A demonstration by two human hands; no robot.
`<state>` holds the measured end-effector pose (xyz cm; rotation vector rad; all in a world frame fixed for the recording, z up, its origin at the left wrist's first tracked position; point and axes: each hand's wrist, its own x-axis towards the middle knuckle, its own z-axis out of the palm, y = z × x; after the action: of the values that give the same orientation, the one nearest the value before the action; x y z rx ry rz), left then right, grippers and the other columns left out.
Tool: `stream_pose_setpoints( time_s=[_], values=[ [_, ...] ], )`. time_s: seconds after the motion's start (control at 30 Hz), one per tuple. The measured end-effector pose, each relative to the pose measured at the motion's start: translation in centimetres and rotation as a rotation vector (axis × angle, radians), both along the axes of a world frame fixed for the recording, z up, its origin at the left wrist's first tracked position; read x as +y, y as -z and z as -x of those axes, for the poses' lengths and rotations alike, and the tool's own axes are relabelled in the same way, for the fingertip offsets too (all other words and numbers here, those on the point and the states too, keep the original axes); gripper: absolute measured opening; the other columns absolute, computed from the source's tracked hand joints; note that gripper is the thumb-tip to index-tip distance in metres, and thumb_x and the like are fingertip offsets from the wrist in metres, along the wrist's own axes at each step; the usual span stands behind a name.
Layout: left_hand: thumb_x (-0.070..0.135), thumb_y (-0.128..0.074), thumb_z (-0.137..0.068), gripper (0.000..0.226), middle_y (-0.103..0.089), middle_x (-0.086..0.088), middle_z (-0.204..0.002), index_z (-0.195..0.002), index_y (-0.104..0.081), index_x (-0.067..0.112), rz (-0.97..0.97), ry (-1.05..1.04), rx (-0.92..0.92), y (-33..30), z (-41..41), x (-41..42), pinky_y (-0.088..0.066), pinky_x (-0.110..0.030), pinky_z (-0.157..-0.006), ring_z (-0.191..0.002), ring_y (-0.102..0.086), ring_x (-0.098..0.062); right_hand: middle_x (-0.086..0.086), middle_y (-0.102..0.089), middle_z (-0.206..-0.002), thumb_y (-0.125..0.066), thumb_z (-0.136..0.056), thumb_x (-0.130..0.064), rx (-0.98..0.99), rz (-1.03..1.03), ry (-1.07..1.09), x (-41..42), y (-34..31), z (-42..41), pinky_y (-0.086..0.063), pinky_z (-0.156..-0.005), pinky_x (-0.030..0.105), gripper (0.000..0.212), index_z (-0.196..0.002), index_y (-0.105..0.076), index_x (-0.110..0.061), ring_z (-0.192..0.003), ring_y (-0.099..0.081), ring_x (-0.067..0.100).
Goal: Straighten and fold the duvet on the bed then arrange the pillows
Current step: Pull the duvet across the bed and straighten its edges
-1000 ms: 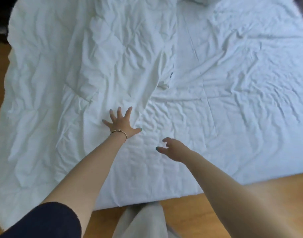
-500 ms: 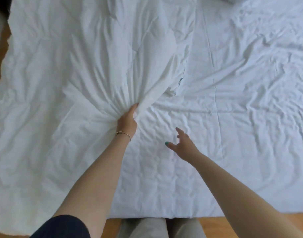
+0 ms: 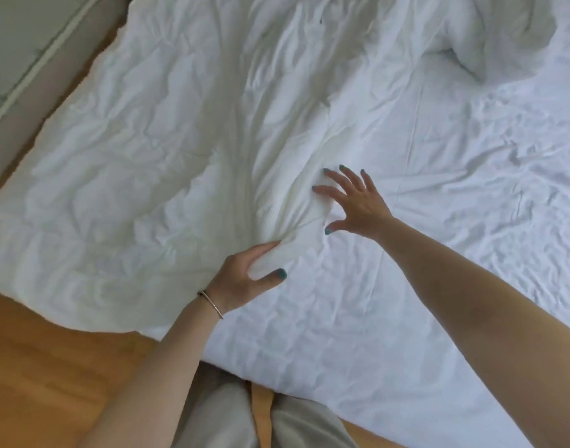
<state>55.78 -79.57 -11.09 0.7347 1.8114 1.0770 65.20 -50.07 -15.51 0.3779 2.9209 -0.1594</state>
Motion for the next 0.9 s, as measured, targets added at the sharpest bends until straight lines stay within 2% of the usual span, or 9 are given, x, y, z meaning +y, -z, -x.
stream_pose_setpoints(
  time_s=[0.07, 0.13, 0.27, 0.33, 0.4, 0.5, 0.6, 0.7, 0.9],
  values=[
    [0.072, -0.064, -0.069, 0.074, -0.059, 0.021, -0.129, -0.129, -0.057, 0.03, -0.033, -0.023, -0.014, -1.3, -0.6, -0.8, -0.039, -0.014, -0.102, -0.122, -0.051, 0.005, -0.003, -0.013, -0.161, -0.071, -0.066, -0.063, 0.027, -0.035, -0.063, 0.2, -0.8, 1.8, -0.005, -0.119, 0.054, 0.097, -0.148, -0.025, -0.038, -0.148, -0.006, 0.027],
    [0.079, -0.059, -0.067, 0.073, -0.059, 0.023, -0.127, -0.124, -0.057, 0.034, -0.024, -0.043, -0.02, -2.0, -1.1, -1.8, -0.039, -0.014, -0.102, -0.122, -0.051, 0.005, -0.004, -0.032, -0.153, -0.069, -0.076, -0.053, 0.028, -0.02, -0.122, -0.4, -1.7, 3.7, -0.006, -0.117, 0.051, 0.076, -0.143, -0.036, -0.038, -0.145, -0.02, 0.026],
    [0.091, -0.047, -0.062, 0.064, -0.063, 0.025, -0.112, -0.108, -0.065, 0.052, 0.122, -0.187, -0.135, -1.4, -1.6, -4.8, -0.038, -0.019, -0.103, -0.112, -0.057, 0.0, -0.008, -0.06, -0.125, -0.06, -0.08, -0.063, -0.199, 0.063, -0.16, -3.3, -4.0, 3.1, -0.034, -0.1, 0.032, 0.054, -0.126, -0.054, -0.035, -0.12, -0.053, 0.019],
    [0.082, -0.036, -0.08, 0.038, -0.062, 0.017, -0.105, -0.098, -0.064, 0.064, 0.293, -0.175, -0.127, -0.2, -2.9, -6.6, -0.04, -0.022, -0.096, -0.099, -0.058, -0.007, -0.009, -0.061, -0.125, -0.061, -0.073, -0.073, -0.314, 0.143, -0.068, -5.8, -4.7, -1.0, -0.038, -0.097, 0.028, 0.063, -0.123, -0.057, -0.036, -0.121, -0.054, 0.017],
    [0.061, -0.034, -0.096, 0.035, -0.065, 0.008, -0.114, -0.11, -0.066, 0.052, 0.468, -0.05, -0.089, 1.4, -5.3, -8.3, -0.041, -0.025, -0.095, -0.107, -0.059, -0.015, -0.011, -0.062, -0.123, -0.057, -0.066, -0.083, -0.432, 0.221, 0.008, -8.8, -4.3, -6.7, -0.042, -0.094, 0.029, 0.07, -0.119, -0.058, -0.038, -0.119, -0.056, 0.016],
    [0.051, -0.029, -0.101, 0.047, -0.057, 0.002, -0.125, -0.136, -0.05, 0.028, 0.731, 0.339, 0.07, 3.6, -8.9, -10.1, -0.036, -0.031, -0.095, -0.125, -0.05, -0.026, -0.007, -0.061, -0.125, -0.055, -0.065, -0.084, -0.623, 0.341, 0.09, -14.1, -1.9, -15.4, -0.042, -0.093, 0.033, 0.079, -0.126, -0.053, -0.035, -0.118, -0.055, 0.019],
    [0.065, -0.018, -0.095, 0.055, -0.053, 0.011, -0.132, -0.139, -0.042, 0.043, 0.877, 0.452, 0.171, 3.8, -10.3, -10.7, -0.039, -0.028, -0.096, -0.129, -0.048, -0.02, -0.003, -0.047, -0.14, -0.06, -0.07, -0.076, -0.652, 0.418, 0.159, -19.0, 0.2, -21.5, -0.035, -0.103, 0.036, 0.086, -0.14, -0.039, -0.031, -0.128, -0.044, 0.022],
    [0.07, -0.025, -0.091, 0.064, -0.028, 0.008, -0.157, -0.15, -0.017, 0.046, 0.846, 0.514, 0.218, 4.4, -11.2, -10.1, -0.032, -0.034, -0.11, -0.14, -0.033, -0.019, -0.005, -0.033, -0.15, -0.063, -0.075, -0.068, -0.533, 0.429, 0.275, -21.0, 1.0, -24.4, -0.021, -0.115, 0.036, 0.088, -0.148, -0.029, -0.033, -0.139, -0.029, 0.022],
    [0.057, -0.033, -0.094, 0.061, -0.04, 0.002, -0.145, -0.151, -0.021, 0.037, 0.618, 0.619, 0.339, 4.9, -16.4, -5.9, -0.045, -0.037, -0.097, -0.124, -0.048, -0.022, -0.005, -0.023, -0.157, -0.062, -0.085, -0.055, -0.34, 0.451, 0.499, -20.8, -0.5, -26.2, -0.025, -0.114, 0.039, 0.074, -0.148, -0.033, -0.03, -0.145, -0.015, 0.017]
  ],
)
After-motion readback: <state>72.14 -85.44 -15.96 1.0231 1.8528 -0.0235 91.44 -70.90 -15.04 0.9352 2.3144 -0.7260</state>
